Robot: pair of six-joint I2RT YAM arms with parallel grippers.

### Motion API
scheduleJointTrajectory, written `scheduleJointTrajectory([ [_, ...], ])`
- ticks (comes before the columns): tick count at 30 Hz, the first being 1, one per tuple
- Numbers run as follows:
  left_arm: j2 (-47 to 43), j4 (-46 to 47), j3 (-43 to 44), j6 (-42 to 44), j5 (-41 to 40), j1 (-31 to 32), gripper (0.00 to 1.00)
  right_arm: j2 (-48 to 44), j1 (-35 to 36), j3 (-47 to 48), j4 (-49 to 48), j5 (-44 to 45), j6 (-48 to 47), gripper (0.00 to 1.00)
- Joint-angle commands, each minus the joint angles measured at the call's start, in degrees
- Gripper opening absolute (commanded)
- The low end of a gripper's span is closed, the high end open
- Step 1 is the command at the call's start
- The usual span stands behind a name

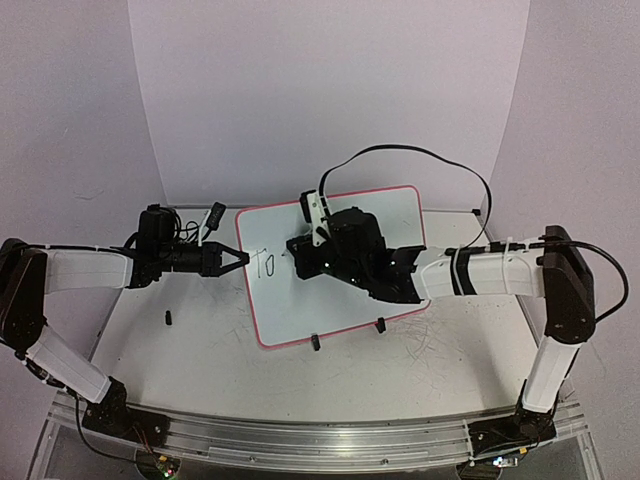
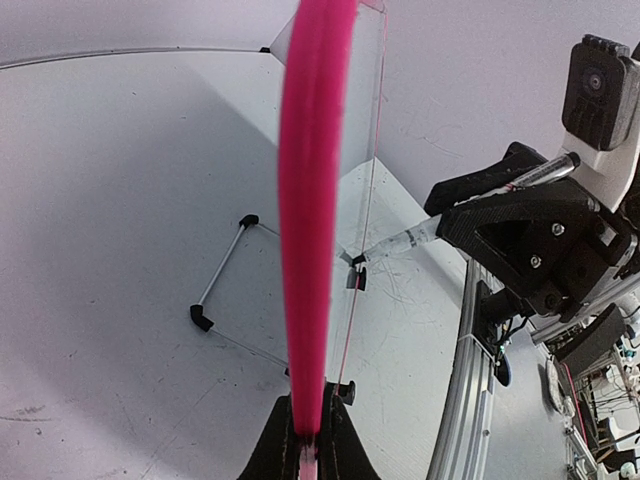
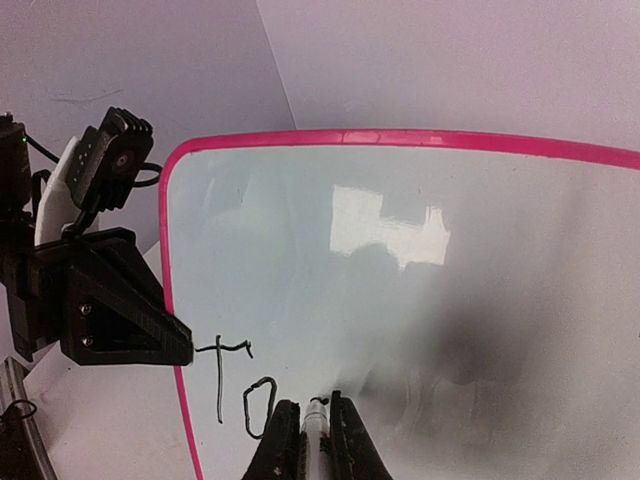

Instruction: Write a sentence on the whiteboard

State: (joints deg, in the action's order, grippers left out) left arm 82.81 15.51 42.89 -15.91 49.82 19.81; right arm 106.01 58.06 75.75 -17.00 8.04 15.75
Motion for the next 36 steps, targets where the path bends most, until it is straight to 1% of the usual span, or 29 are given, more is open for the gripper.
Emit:
scheduleJointTrajectory([
  [1,0.5,-1.3,1.8,1.4,-2.3,-0.3,0.00,1.5,0.1,3.3,-0.5,0.2,0.0,0.00],
  [25,0.4,-1.4,1.7,1.6,-2.4,-0.3,0.00,1.1,1.9,-0.5,0.2,-1.3,1.5,0.00],
  [36,0.4,-1.5,1.7,1.6,-2.4,-0.2,0.00,0.0,2.0,-2.4,0.5,0.0,2.0,0.00],
])
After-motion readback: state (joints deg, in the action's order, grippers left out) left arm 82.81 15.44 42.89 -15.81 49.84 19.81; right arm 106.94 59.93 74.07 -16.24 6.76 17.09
